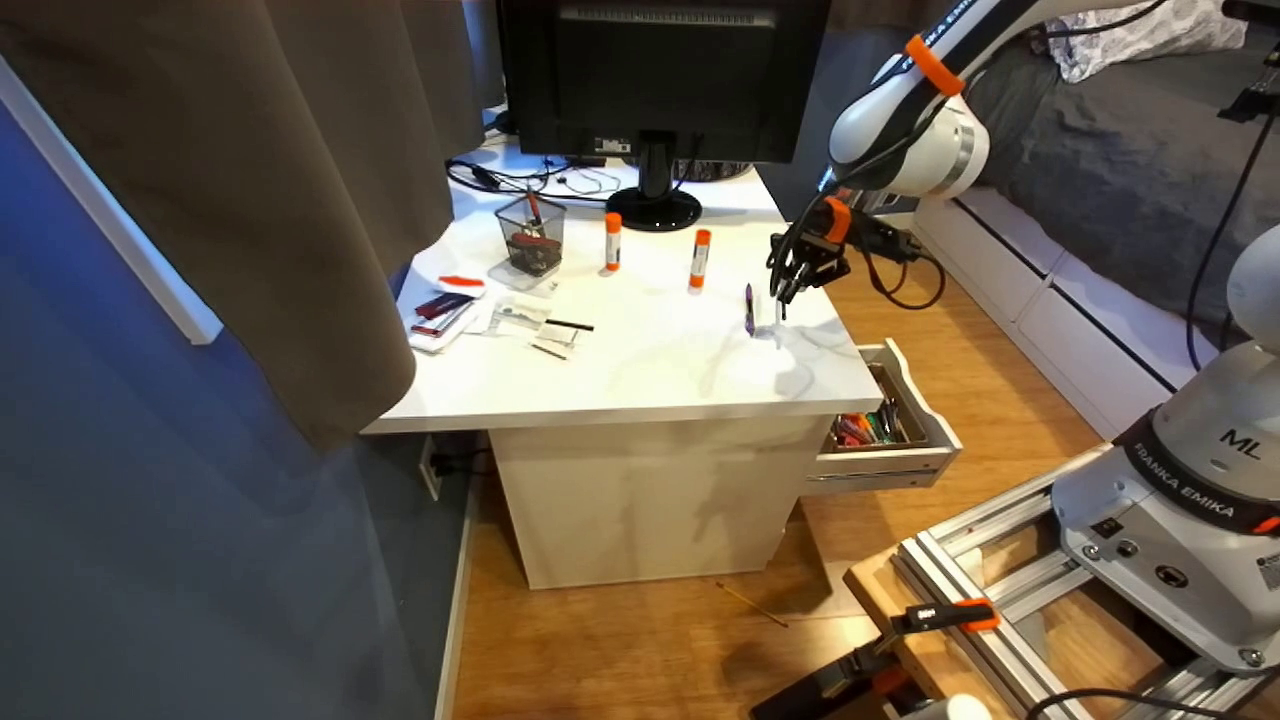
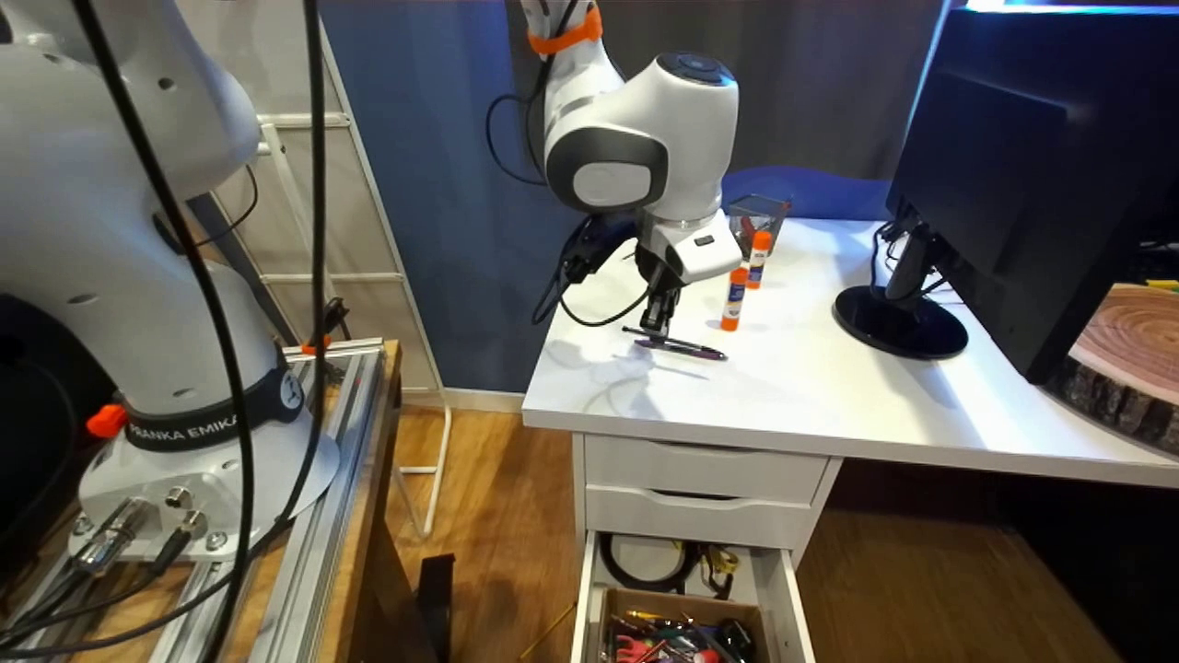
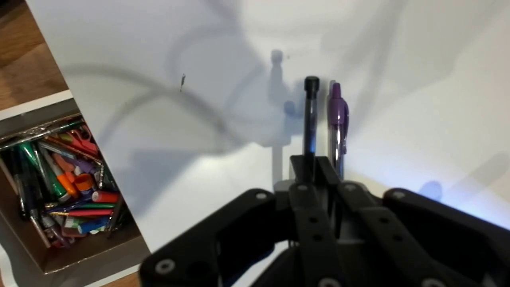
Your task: Take the pen out of the drawer and place it on the counter
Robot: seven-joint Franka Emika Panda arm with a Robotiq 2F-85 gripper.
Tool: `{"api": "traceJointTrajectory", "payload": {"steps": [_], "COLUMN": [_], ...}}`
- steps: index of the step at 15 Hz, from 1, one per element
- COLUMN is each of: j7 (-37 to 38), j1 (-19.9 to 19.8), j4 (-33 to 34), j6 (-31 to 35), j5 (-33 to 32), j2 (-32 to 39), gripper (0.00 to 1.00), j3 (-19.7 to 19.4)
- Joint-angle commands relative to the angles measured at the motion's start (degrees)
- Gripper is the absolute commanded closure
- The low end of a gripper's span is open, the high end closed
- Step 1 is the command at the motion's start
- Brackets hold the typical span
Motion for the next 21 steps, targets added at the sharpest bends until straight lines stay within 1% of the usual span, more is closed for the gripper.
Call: {"api": "traceJointTrajectory", "payload": {"steps": [1, 4, 7, 10, 13, 15, 17, 18, 19, 21], "j7": [-1.54, -1.75, -2.83, -4.31, -6.52, -6.90, -7.70, -7.69, -9.13, -10.87], "j1": [10.19, 14.80, 17.48, 18.89, 19.18, 19.84, 19.90, 20.27, 19.39, 19.07], "j4": [2.93, 3.97, 4.72, 5.47, 5.42, 5.05, 4.08, 3.51, 2.86, 1.46], "j6": [-1.55, -1.73, -1.40, -1.06, -0.55, -0.04, -0.99, -1.28, -1.96, -2.04], "j5": [3.71, 3.65, 2.94, 2.81, 2.94, 2.28, 2.15, 1.76, 2.64, 3.20], "j2": [1.65, 2.44, 3.74, 5.21, 5.68, 5.43, 3.87, 2.89, 1.43, -1.34], "gripper": [0.98, 0.98, 0.98, 0.98, 0.98, 0.65, 0.53, 0.45, 0.38, 0.24], "j3": [-9.52, -14.06, -16.47, -17.38, -17.04, -17.65, -17.65, -18.04, -16.91, -15.92]}}
